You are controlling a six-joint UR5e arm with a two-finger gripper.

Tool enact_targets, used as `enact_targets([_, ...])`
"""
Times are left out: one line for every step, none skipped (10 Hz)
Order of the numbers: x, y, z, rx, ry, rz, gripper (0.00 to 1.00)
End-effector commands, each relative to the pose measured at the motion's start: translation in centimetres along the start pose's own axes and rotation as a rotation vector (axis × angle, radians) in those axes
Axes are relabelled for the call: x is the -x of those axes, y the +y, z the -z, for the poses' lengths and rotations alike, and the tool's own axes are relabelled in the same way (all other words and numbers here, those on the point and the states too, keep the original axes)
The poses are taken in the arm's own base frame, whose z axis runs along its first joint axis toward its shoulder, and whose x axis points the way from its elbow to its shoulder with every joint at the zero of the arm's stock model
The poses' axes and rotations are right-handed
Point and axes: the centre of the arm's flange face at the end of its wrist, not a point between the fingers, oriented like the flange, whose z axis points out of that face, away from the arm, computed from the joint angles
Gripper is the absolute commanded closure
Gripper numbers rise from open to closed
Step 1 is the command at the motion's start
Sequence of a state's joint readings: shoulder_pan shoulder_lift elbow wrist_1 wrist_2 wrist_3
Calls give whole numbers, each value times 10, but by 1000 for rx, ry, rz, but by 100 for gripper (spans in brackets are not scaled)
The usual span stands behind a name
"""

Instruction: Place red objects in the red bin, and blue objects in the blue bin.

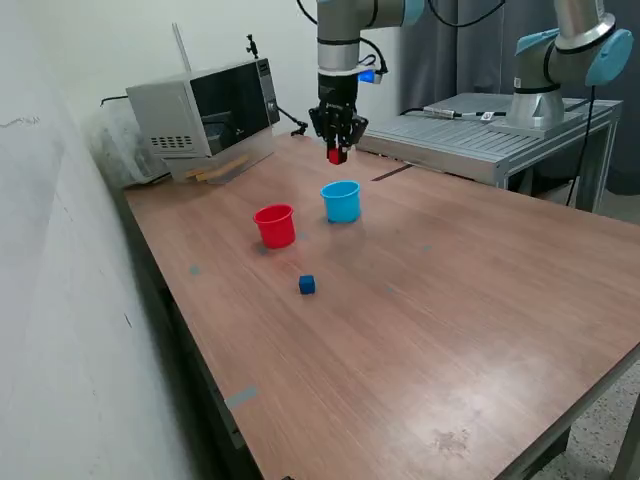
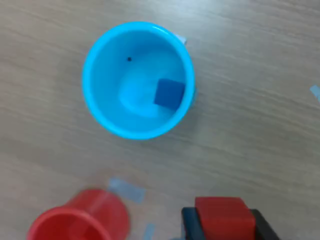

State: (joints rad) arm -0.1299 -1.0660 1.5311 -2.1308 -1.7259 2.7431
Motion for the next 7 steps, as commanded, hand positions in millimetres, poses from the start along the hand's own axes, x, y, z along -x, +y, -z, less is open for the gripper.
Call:
enact_targets([-9,27,-67,-57,62,7,100])
enact_targets([-7,37,-69,-43,59,13,100])
enact_targets([7,51,-64,-20,47,7,100])
enact_targets([27,59,-57,6,36,-11,100])
enact_targets([51,69,-61,21,26,-38,100])
enact_targets([61,70,-63,28,22,-47,100])
enact_targets([71,71,-60,35,15,-38,100])
